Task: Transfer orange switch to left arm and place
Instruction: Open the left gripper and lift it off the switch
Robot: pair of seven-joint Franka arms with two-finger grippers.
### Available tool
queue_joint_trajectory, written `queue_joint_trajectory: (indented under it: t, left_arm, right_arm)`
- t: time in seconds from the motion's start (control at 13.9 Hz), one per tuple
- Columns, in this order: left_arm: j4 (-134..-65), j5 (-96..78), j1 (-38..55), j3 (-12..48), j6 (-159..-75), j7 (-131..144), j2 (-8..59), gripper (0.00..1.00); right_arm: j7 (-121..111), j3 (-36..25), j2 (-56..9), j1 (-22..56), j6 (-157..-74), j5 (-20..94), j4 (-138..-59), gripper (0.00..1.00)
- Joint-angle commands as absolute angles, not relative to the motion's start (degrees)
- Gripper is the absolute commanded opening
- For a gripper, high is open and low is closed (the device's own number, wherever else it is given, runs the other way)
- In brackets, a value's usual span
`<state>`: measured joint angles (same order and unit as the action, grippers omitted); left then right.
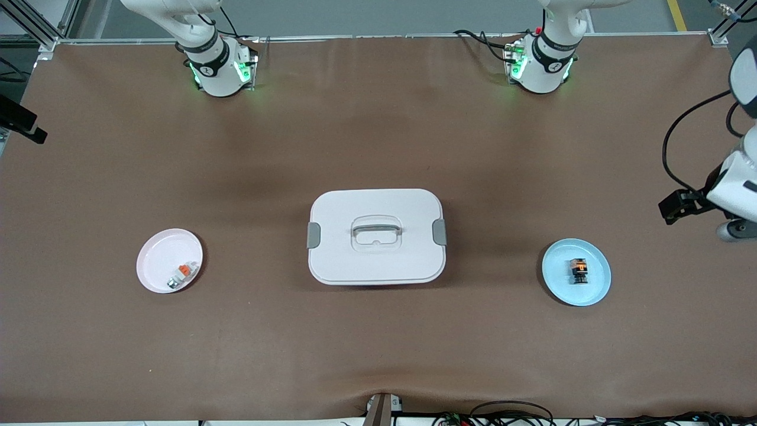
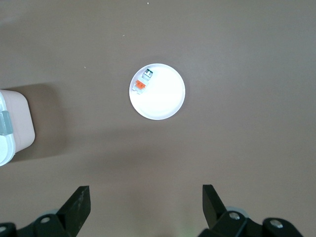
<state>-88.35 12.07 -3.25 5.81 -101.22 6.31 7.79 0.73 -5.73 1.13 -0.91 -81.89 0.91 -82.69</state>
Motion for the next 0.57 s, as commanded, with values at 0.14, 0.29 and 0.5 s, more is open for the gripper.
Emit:
queue_joint_trajectory:
  t: [0.14,0.29,0.5]
  left_arm:
    - [-89.0,8.5,-3.4,6.2,-96.8,5.2,2.7,1.00]
    - [-89.0,8.5,-3.3,6.3,-95.9,5.1,1.5,1.00]
    - [-88.9,8.6,-3.0,6.7,-93.6,4.8,0.6,1.00]
  right_arm:
    - [0.6,-4.1,2.3,-2.3,-82.7,1.5,-83.6,1.00]
    - [1.2,-3.6,2.3,-2.2,-82.9,1.8,-83.5,1.00]
    - [0.5,-2.9,2.3,-2.1,-82.9,1.6,-83.5,1.00]
